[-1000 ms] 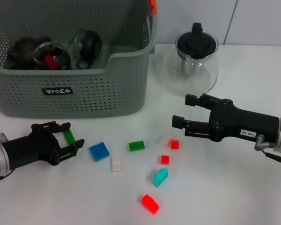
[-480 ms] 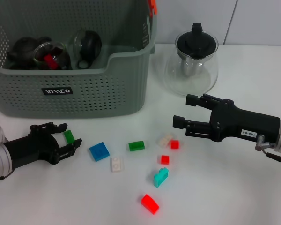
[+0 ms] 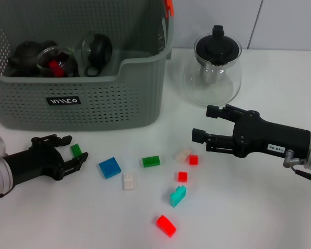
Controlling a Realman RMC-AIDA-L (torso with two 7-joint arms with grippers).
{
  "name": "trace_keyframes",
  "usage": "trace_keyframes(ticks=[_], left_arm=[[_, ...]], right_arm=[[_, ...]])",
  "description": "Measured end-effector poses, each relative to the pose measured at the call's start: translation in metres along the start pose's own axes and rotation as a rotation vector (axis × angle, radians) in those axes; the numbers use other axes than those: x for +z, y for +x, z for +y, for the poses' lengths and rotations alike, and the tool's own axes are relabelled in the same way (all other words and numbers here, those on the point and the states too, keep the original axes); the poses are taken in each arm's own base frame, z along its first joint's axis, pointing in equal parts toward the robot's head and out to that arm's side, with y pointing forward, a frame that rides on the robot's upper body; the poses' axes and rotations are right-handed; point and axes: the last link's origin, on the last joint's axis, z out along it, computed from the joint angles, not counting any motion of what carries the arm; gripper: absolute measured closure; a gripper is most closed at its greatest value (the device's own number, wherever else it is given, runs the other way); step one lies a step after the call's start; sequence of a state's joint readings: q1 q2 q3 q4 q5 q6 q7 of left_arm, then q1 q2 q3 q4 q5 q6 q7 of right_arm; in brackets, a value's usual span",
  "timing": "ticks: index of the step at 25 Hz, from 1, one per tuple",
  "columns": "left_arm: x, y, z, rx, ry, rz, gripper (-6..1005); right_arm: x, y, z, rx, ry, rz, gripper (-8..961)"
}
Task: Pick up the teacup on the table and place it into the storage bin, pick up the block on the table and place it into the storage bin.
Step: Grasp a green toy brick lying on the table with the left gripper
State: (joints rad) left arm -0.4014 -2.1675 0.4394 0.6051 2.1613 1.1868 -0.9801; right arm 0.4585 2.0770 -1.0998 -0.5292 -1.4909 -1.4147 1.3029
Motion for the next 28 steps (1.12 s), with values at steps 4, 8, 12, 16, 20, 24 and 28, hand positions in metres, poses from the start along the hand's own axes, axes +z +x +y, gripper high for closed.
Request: trace_keyframes(ticks=[4,8,12,16,20,24,28], left_arm=[[0.0005,-0.0001,0.0003,0.0,0.0,-0.001,403],[0.001,0.0001,0.0019,0.003,-0.009,-0.001,404],[0.001,0.0,0.0031,0.005,-0.018,-0.002,406],[0.0,-0.0007,0.0037,0.004,-0.021,-0.002,407],[-0.0016,-0.0017,0.0042,0.003,-0.023,-0.001,408],[-0.0028,-0.0025,0.0051,0.001,-0.028,0.0,409],[-0.004,-0.0023,0.0072,0.002,-0.042,0.006,411]], right_arm=[[0.0,0.0001,0.0001,-0.001,0.0,0.0,10],[0.0002,0.0004,0.0004,0.0,-0.002,0.001,10],[0.0003,0.0006,0.0006,0.0,-0.003,0.002,10],[0.0003,0.0006,0.0006,0.001,-0.003,0.002,10],[0.0002,0.0005,0.0005,0.002,-0.003,0.001,10],[0.0,0.0003,0.0003,0.003,-0.002,0.0,10],[-0.0005,0.0001,-0.0001,0.004,0.0,0.001,10]])
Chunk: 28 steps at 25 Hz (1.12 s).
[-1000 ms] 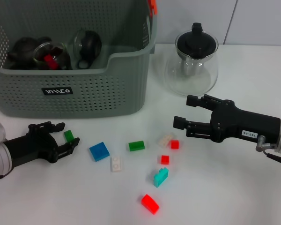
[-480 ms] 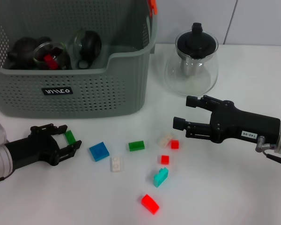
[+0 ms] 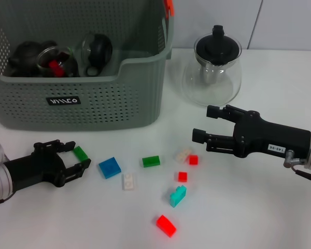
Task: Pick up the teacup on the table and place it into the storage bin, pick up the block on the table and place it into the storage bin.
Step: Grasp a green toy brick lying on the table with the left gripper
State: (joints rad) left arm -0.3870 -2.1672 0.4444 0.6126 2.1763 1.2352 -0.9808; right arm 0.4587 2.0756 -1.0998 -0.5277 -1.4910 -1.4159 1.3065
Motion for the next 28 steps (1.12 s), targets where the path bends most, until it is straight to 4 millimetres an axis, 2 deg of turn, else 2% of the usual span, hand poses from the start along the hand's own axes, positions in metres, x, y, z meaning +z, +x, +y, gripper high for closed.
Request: trace_keyframes(ticks=[24,28], left_arm=[[0.0055,0.0019,-0.0046,0.007,0.025,-0.015,418],[0.0058,0.0016,-0.0058,0.005,0.035,-0.017,541]], right_arm=[[-0.0002,0.0016,0.0011,0.002,-0.004,0.005,11],[-0.0013,0.0022,0.0009,0.005,0.0,0.003,11]])
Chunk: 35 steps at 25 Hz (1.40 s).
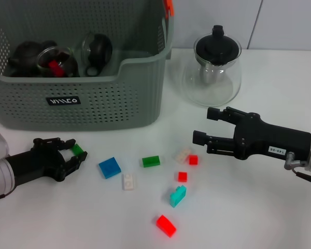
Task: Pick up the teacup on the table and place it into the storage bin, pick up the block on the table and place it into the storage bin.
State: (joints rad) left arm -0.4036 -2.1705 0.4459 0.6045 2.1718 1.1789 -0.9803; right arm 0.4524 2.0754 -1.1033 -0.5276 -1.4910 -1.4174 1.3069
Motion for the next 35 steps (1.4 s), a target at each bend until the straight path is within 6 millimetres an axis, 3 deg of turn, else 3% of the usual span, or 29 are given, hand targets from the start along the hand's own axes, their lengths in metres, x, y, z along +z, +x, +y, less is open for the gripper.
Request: trace_keyframes(ticks=[2,8,14,15,22,28,35], left_arm=[[0.0,0.0,0.0,-0.008,0.002,0.0,603],[-0.003,0.002,-0.005,-0.048,0.012,-0.001,603],[-0.027,0.018,-0.003,-0.073,-0.083,0.071,603],[-0.047,0.031,-0.002,-0.074,-0.163,0.125,603],[-0.09,0.067,-0.005,-0.073,-0.324,0.302,603],[-0.107,0.099,-0.015,-0.124,-0.379,0.451,603],[-0.126,0.135,-0.05,-0.284,-0.274,0.665,604]], right_arm=[[0.0,0.0,0.0,0.001,0.001,-0.001,11],[-0.001,0.0,0.0,0.001,0.001,-0.002,11],[-0.001,0.0,0.0,-0.001,0.003,-0.002,9],[-0.001,0.0,-0.001,-0.001,0.003,-0.002,9],[0.0,-0.001,0.0,-0.004,-0.001,-0.004,9],[0.003,-0.002,0.001,-0.008,-0.007,-0.007,8],[0.003,-0.001,0.002,-0.004,-0.008,-0.008,8]])
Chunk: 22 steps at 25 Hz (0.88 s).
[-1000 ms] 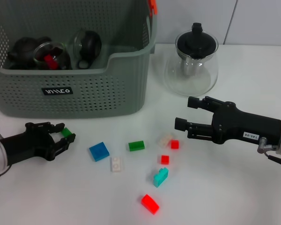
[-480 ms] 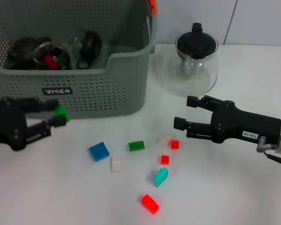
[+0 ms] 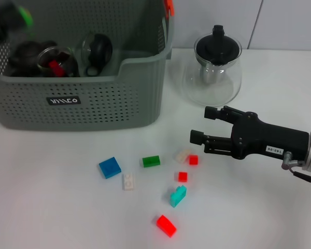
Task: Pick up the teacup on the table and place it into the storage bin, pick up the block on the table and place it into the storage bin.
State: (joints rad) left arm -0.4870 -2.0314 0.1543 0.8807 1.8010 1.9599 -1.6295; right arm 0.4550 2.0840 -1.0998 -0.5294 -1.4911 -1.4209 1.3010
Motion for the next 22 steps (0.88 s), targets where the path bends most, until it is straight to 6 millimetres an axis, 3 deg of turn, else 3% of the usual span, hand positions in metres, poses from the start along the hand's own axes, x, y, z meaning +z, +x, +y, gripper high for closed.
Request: trace_keyframes(ticks=[4,11,17,22], left_arm=[[0.01,0.019,-0.027,-0.076,0.121,0.015,604],[0.04,0.026,-0.059,-0.091,0.284,-0.159,604],[0.068,0.013,-0.073,-0.024,0.412,-0.319,604],[0.079,0.003,-0.087,-0.095,0.533,-0.402,604]], right_arm=[[0.001,0.0,0.001,-0.001,-0.003,0.001,8],[0.002,-0.001,0.001,-0.004,-0.007,-0.001,9],[0.002,-0.001,0.001,-0.005,-0.006,-0.002,10],[0.002,-0.001,0.001,-0.004,-0.004,-0.002,11]])
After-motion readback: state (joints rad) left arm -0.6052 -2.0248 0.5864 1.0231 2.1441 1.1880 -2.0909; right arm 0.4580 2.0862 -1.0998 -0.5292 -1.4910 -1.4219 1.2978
